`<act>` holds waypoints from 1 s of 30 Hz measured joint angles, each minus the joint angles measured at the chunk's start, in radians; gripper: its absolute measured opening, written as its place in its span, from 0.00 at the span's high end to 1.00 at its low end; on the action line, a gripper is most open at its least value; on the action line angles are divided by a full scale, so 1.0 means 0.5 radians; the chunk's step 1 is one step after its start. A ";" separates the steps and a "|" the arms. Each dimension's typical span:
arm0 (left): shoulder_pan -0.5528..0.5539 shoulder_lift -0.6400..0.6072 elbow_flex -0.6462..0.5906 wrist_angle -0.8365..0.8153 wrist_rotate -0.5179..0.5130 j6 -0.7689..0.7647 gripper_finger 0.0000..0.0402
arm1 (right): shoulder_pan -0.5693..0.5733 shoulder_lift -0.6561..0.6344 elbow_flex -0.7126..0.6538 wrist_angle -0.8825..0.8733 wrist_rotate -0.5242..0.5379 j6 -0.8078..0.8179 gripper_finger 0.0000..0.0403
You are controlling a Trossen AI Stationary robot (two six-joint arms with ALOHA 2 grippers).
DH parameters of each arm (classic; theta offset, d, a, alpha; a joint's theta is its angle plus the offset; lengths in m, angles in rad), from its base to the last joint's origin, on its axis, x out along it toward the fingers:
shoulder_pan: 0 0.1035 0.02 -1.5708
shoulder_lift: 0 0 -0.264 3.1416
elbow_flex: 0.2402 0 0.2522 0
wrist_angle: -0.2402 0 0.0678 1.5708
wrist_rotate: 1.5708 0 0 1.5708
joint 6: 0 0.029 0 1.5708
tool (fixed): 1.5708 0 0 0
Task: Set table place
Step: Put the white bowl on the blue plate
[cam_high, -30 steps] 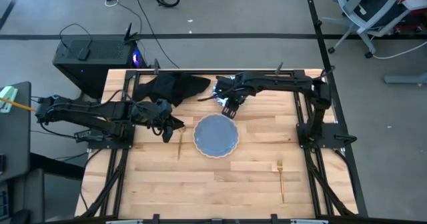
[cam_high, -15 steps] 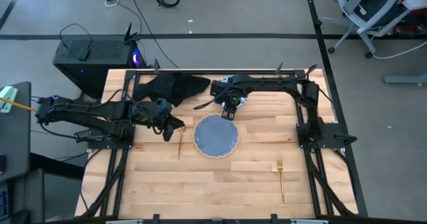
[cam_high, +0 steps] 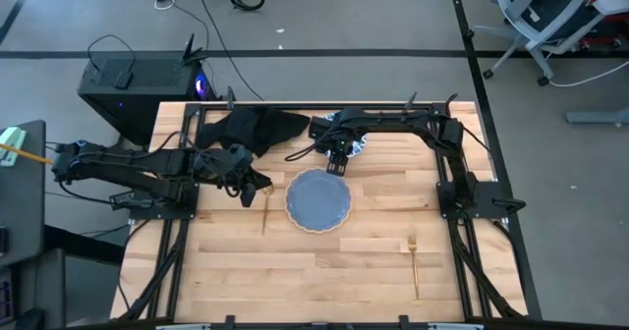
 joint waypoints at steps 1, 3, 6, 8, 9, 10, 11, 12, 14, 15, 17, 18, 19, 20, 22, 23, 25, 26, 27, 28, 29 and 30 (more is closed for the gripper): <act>0.000 0.000 0.000 0.002 -0.001 0.000 0.82 | -0.001 0.000 0.000 0.004 -0.012 -0.007 0.64; 0.007 0.000 0.000 0.004 -0.001 0.000 0.82 | -0.008 0.005 0.000 0.004 -0.018 -0.030 0.64; 0.023 0.000 0.000 0.009 -0.003 -0.008 0.82 | -0.016 0.017 0.000 0.008 -0.018 -0.046 0.64; 0.035 0.000 0.000 0.013 -0.003 -0.009 0.83 | -0.027 0.040 0.000 0.013 -0.025 -0.047 0.63; 0.041 0.000 0.000 0.012 -0.003 -0.009 0.83 | -0.027 0.053 0.000 0.013 -0.025 -0.053 0.63; 0.046 0.000 0.000 0.013 -0.003 -0.008 0.83 | -0.027 0.065 0.000 0.013 -0.026 -0.056 0.63; 0.052 0.000 0.000 0.014 -0.003 -0.008 0.83 | -0.029 0.076 0.000 0.013 -0.025 -0.061 0.63; 0.056 0.000 0.000 0.013 -0.003 -0.009 0.83 | -0.033 0.086 0.000 0.014 -0.025 -0.066 0.63; 0.066 0.000 -0.001 0.013 -0.003 -0.009 0.83 | -0.038 0.108 0.000 0.017 -0.027 -0.089 0.63; 0.066 0.000 -0.001 0.013 -0.003 -0.009 0.82 | -0.039 0.111 -0.001 0.016 -0.025 -0.095 0.64; 0.066 0.000 0.000 0.014 -0.003 -0.009 0.82 | -0.039 0.108 -0.001 0.048 -0.025 -0.097 0.65; 0.066 0.000 0.000 0.014 -0.003 -0.009 0.82 | -0.039 0.101 0.000 0.077 -0.025 -0.096 0.67; 0.066 0.000 0.000 0.013 -0.003 -0.010 0.81 | -0.038 0.095 0.000 0.091 -0.025 -0.095 0.69; 0.066 0.000 0.000 0.014 -0.002 -0.013 0.81 | -0.038 0.088 0.000 0.107 -0.024 -0.095 0.71; 0.066 0.000 0.000 0.014 -0.001 -0.013 0.81 | -0.038 0.070 0.000 0.145 -0.016 -0.091 0.77; 0.066 0.000 0.000 0.015 -0.002 -0.013 0.82 | -0.038 0.066 0.000 0.150 -0.009 -0.091 0.81; 0.066 0.000 0.000 0.015 -0.002 -0.014 0.82 | -0.039 0.065 0.000 0.158 -0.001 -0.091 0.89; 0.066 0.000 0.000 0.015 -0.002 -0.014 0.82 | -0.039 0.065 0.000 0.153 0.000 -0.091 0.93; 0.066 0.000 0.000 0.016 -0.002 -0.014 0.83 | -0.039 0.065 0.000 0.154 0.006 -0.091 0.96; 0.066 0.000 -0.001 0.015 -0.002 -0.014 0.83 | -0.038 0.065 0.000 0.156 0.020 -0.092 0.97; 0.066 0.000 0.000 0.015 -0.001 -0.014 0.83 | -0.035 0.065 0.000 0.156 0.038 -0.092 0.98; 0.066 0.000 -0.001 0.015 -0.001 -0.014 0.83 | -0.031 0.065 0.000 0.156 0.066 -0.091 0.97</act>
